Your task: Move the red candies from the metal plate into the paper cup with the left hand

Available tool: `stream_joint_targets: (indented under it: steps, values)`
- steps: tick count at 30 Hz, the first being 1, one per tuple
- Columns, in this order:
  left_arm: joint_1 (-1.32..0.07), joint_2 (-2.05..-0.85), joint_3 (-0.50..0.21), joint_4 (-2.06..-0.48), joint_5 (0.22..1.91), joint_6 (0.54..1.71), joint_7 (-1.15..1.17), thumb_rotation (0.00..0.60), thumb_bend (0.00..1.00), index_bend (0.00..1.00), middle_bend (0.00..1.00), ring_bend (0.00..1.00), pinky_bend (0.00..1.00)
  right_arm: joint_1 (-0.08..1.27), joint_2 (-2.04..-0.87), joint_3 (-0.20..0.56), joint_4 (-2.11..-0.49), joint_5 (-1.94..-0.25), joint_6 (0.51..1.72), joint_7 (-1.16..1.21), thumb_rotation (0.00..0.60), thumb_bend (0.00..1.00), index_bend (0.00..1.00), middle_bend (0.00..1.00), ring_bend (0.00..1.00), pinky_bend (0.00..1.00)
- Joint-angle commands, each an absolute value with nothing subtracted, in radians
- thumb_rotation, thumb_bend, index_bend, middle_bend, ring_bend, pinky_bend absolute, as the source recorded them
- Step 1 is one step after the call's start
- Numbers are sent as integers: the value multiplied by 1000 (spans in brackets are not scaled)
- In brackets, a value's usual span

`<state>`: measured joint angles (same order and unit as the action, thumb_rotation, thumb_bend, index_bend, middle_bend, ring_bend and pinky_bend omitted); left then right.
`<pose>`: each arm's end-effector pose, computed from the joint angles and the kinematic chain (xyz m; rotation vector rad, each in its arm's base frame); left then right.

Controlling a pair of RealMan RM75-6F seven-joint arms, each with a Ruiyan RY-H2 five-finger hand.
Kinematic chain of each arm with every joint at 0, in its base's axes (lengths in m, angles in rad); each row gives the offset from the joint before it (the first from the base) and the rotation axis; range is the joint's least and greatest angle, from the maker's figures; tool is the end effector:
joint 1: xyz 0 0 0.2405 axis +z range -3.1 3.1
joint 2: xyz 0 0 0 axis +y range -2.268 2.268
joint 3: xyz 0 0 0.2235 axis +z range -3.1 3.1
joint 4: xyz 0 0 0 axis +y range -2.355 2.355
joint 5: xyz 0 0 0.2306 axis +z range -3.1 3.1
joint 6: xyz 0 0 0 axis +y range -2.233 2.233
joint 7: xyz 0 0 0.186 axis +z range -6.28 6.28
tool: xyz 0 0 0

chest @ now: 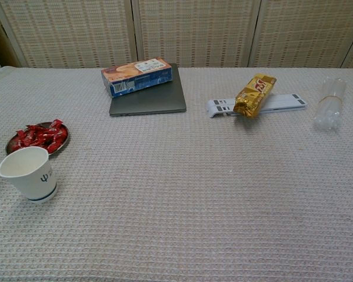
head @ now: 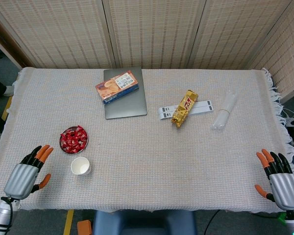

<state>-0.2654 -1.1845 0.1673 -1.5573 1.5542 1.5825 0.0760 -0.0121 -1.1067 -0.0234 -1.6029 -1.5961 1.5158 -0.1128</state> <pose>-0.2603 0.2214 0.0898 -1.6241 -0.7818 -0.9374 -0.3005 -0.1764 0.1160 1.4794 -0.8548 0.7567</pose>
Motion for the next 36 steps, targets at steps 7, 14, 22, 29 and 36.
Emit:
stream_joint_targets:
  steps: [7, 14, 22, 29, 36]
  values:
    - [-266, -1206, 96, -1528, 1587, 1528, 57, 600, 384, 0, 21, 26, 361, -13, -1114, -19, -1602, -1585, 1515, -130, 600, 111, 0, 0, 0, 0]
    - [-412, -1219, -18, -1565, 1492, 1301, 209, 600, 378, 52, 101, 138, 658, 2, -1120, -7, -1603, -1552, 1481, -142, 600, 111, 0, 0, 0, 0]
    - [-575, -1206, -100, -1551, 1273, 980, 338, 600, 379, 68, 124, 166, 737, 11, -1125, 5, -1604, -1520, 1459, -156, 600, 112, 0, 0, 0, 0]
    - [-661, -1230, -108, -1507, 1122, 844, 475, 600, 374, 93, 126, 189, 817, 17, -1126, 5, -1606, -1510, 1444, -160, 600, 111, 0, 0, 0, 0]
    - [-708, -1269, -94, -1484, 1041, 802, 547, 600, 374, 109, 134, 202, 830, 21, -1128, 6, -1605, -1501, 1437, -165, 600, 111, 0, 0, 0, 0]
